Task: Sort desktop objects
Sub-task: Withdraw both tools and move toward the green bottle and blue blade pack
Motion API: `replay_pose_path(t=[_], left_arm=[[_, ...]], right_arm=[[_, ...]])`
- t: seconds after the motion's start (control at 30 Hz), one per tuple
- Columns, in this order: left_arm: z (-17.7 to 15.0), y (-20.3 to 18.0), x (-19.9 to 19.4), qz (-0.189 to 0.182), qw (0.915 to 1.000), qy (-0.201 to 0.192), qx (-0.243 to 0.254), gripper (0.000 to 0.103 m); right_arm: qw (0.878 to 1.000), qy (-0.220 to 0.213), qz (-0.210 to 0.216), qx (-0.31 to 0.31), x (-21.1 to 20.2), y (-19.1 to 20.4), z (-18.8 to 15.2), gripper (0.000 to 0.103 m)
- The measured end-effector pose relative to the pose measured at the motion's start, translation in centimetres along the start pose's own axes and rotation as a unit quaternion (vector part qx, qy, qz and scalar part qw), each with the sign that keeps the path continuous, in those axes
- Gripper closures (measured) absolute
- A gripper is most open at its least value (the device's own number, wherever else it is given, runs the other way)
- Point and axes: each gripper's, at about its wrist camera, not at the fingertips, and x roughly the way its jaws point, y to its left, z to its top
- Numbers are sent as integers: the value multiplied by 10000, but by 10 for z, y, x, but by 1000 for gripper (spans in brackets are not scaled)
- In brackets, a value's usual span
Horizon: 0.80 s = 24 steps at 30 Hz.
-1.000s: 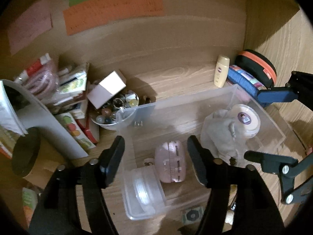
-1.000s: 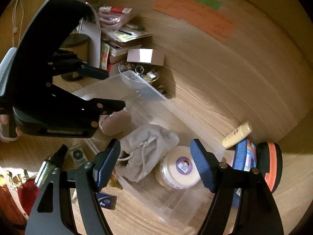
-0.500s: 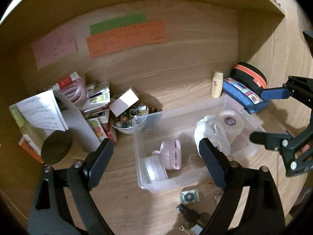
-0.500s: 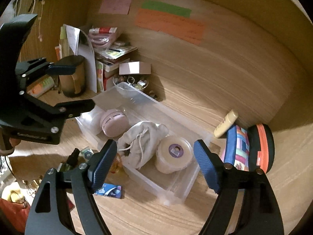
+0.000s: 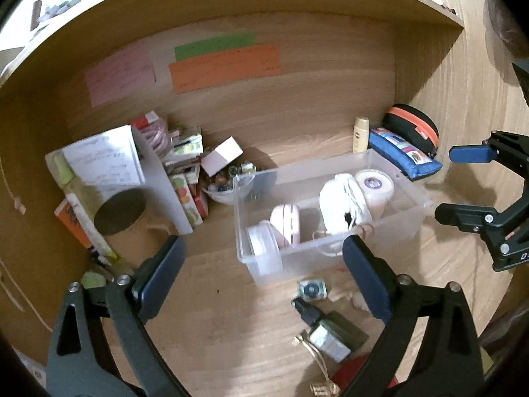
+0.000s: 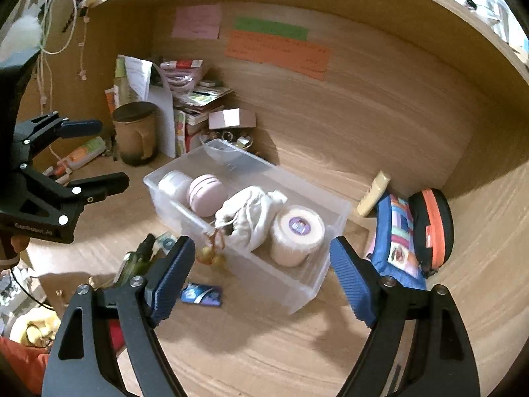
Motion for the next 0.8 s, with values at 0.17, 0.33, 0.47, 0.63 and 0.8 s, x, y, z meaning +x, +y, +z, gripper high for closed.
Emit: replay_pose_path(t=[0.17, 0.33, 0.47, 0.63, 0.8], left_arm=[[-17, -3, -2, -27, 9999, 146, -79, 6], [-35, -11, 4, -92, 9993, 345, -69, 6], [-50, -20, 12, -175, 9983, 557, -58, 6], [-65, -26, 22, -368, 9963, 772, -68, 6], [-75, -35, 35, -559, 9937, 968, 50, 6]], right_arm=[[9999, 31, 126, 48, -3, 7, -15, 20], [9995, 148, 274, 103, 2, 12, -29, 20], [9986, 288, 398, 198, 10, 16, -43, 20], [9969, 491, 539, 283, 23, 19, -56, 20], [9948, 670, 698, 326, 38, 23, -68, 20]])
